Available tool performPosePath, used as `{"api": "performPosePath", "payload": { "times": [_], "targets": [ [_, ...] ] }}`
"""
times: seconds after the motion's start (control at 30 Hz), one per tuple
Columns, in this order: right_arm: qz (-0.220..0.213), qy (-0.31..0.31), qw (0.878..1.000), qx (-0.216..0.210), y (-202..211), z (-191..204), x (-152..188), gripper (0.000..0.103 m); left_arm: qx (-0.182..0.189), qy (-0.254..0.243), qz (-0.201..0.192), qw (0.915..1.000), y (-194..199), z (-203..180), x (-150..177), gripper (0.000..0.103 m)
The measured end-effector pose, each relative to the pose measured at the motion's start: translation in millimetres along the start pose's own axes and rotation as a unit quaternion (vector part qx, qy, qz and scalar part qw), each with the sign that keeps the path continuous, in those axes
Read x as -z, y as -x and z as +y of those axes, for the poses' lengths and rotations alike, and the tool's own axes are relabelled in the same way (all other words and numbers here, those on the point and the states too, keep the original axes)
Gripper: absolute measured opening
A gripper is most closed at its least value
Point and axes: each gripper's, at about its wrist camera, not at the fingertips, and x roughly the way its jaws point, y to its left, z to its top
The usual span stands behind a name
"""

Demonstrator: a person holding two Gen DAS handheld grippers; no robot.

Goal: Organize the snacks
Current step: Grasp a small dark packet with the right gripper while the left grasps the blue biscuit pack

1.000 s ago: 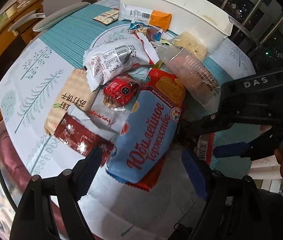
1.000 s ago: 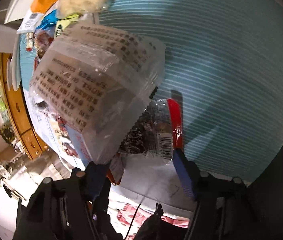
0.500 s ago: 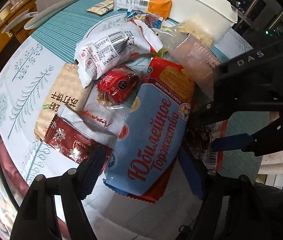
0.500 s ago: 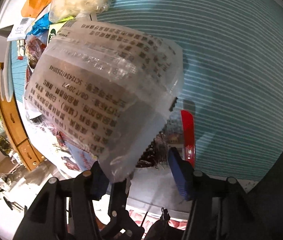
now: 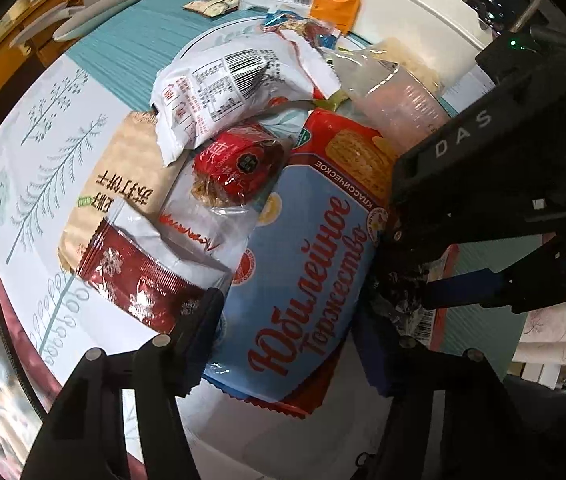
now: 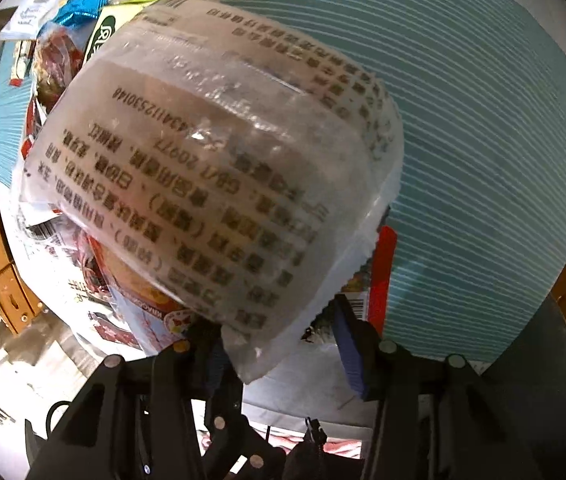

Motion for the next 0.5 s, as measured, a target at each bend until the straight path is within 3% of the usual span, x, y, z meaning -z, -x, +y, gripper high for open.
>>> {"api": "performPosePath", "payload": {
  "times": [0.5],
  "targets": [
    [0.015, -0.001, 0.999, -0.033, 11, -39, 1, 0.040, 0.002, 0.053, 0.017, 0.9984, 10, 5, 33, 0.058]
  ]
}}
